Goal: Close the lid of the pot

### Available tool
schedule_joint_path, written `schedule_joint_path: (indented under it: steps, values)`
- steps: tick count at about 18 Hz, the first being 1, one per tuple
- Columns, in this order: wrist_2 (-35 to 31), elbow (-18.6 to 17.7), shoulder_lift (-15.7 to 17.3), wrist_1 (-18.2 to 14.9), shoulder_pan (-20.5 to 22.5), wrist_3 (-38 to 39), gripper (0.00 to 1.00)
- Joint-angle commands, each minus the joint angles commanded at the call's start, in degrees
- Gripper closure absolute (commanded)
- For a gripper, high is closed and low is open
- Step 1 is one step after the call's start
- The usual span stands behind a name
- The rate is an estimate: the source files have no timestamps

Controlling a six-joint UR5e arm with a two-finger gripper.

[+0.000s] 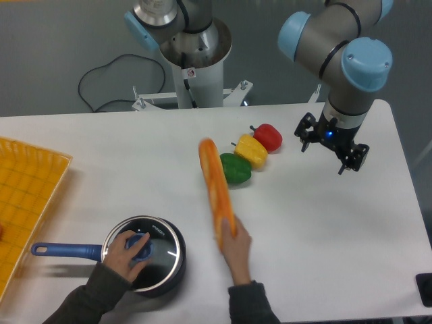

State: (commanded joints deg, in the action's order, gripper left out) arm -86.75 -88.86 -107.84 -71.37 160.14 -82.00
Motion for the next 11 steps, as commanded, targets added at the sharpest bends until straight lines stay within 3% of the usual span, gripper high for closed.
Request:
schedule_joint_path:
  steps: [11]
  values:
    - [-0.35, -0.09, -0.18, 0.26, 0.79, -0.17, 0.0]
